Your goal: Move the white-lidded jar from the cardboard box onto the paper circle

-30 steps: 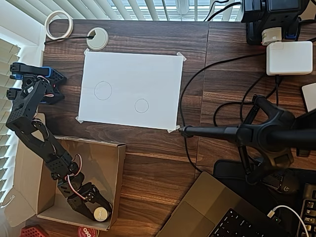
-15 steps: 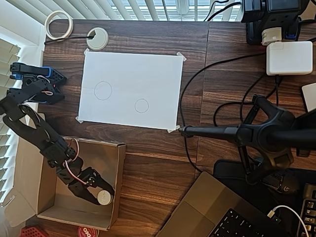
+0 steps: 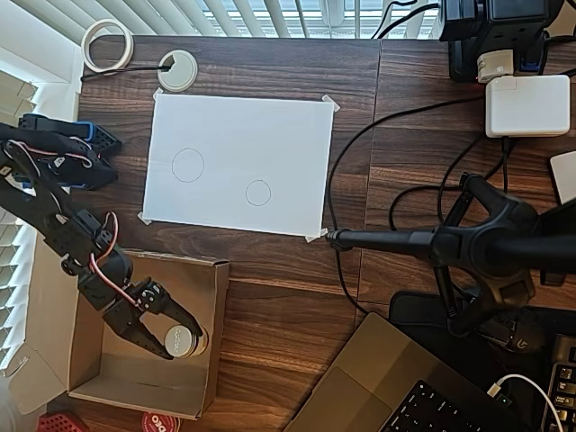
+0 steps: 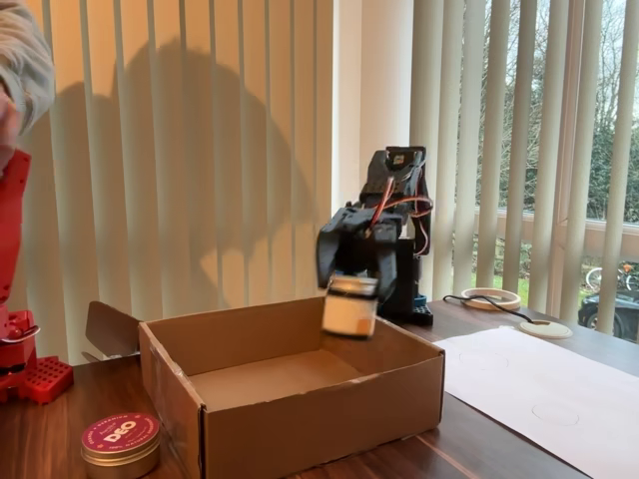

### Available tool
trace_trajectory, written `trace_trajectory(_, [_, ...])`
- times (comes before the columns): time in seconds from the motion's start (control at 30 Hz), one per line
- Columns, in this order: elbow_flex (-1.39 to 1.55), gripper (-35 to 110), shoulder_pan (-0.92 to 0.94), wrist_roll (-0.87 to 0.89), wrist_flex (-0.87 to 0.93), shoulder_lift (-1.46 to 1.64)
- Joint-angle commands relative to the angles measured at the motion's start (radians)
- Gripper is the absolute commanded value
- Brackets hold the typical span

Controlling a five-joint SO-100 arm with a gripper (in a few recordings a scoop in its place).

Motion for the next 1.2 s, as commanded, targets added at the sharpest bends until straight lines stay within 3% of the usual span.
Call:
trace_trajectory(0.0, [0.066,3,-0.054,0.006,-0.060,0.285])
trace_trajectory(0.43, [0.334,2,-0.359,0.064,-0.060,0.517])
trace_trajectory(1.17, [0.225,0,-0.600,0.130,0.003,0.067])
